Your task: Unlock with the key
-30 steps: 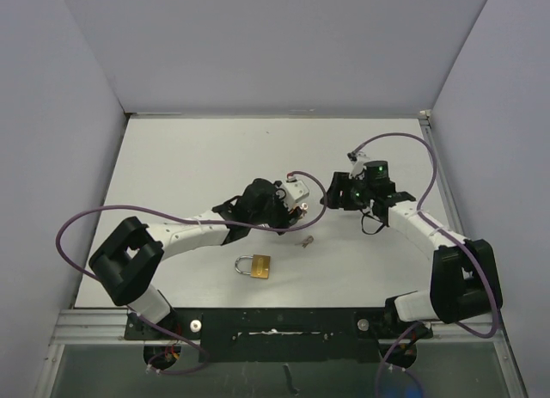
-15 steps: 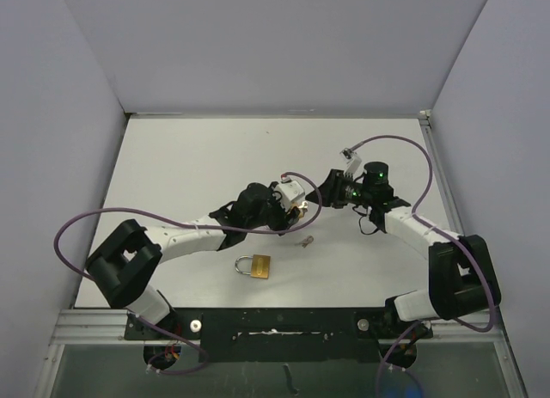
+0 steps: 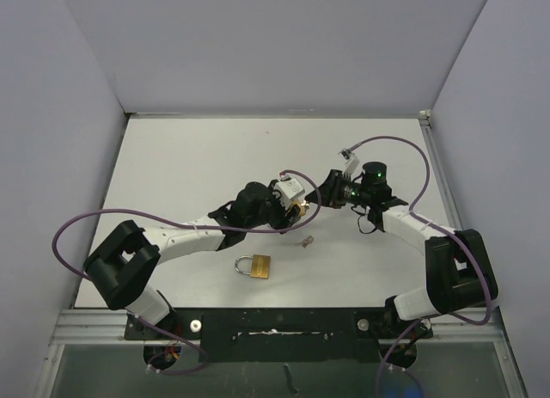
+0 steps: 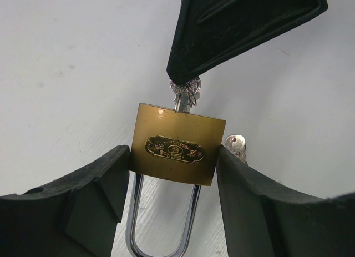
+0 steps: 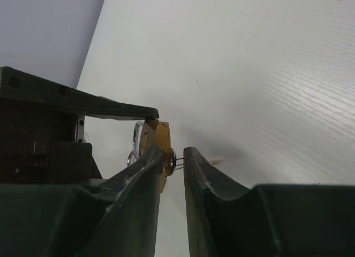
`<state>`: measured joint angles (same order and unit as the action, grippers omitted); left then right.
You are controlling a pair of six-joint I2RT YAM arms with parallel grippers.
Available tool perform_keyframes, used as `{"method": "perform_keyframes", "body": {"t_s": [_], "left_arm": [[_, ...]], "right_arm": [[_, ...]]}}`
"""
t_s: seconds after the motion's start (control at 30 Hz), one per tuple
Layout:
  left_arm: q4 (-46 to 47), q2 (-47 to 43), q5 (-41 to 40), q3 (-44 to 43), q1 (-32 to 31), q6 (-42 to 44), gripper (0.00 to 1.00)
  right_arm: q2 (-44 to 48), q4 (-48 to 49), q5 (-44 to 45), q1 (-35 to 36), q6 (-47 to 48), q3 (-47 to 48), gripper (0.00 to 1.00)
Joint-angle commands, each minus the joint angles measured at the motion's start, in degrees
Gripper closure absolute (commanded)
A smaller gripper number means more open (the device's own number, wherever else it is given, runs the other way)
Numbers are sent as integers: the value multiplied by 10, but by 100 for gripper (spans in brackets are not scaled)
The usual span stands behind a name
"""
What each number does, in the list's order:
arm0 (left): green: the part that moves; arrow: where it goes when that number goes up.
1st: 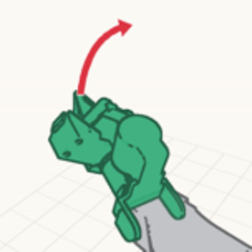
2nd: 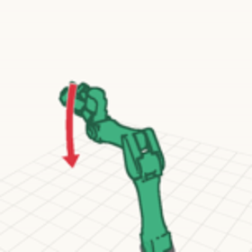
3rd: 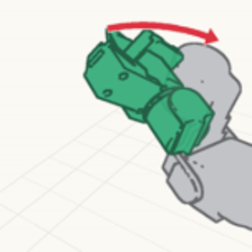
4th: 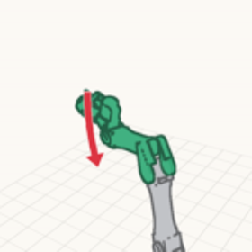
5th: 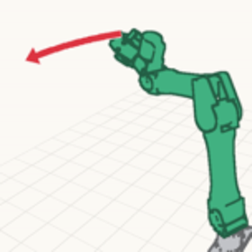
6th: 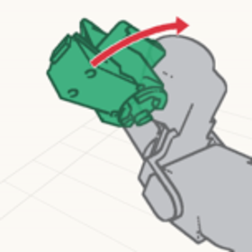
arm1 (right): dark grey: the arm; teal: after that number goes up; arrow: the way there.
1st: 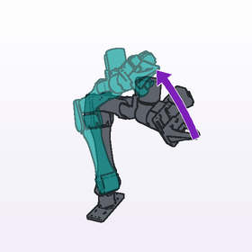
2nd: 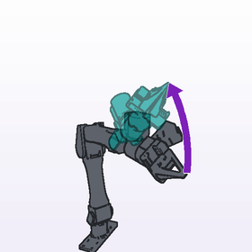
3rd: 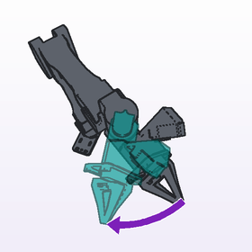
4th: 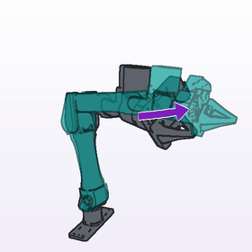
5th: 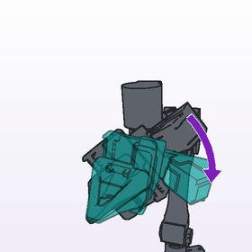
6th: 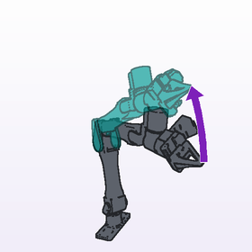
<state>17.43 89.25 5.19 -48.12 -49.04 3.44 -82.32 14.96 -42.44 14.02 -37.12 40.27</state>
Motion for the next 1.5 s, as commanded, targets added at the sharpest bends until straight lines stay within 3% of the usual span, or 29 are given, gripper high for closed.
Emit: {"method": "perform_keyframes", "body": {"t_s": [0.0, 0.17, 0.6, 1.0, 1.17, 1.47], "left_arm": [[86, -40, 7, -8, -2, -4, 100], [89, -40, 4, -9, -2, -3, 100], [100, -44, 2, -6, -3, -5, 100], [154, -34, 4, 10, -3, -7, 100], [223, -33, -1, 29, -3, -9, 100], [226, -37, 15, 18, 1, -32, 100]], "right_arm": [[-4, 41, -15, 3, -7, -2, 79], [-5, 45, -18, 3, -10, -5, 86], [-10, 54, -22, 5, -14, -11, 84], [-18, 114, -41, 5, -56, -26, 100], [-33, 141, -46, 11, -71, -30, 100], [-30, 127, -38, 18, -54, -28, 100]]}}
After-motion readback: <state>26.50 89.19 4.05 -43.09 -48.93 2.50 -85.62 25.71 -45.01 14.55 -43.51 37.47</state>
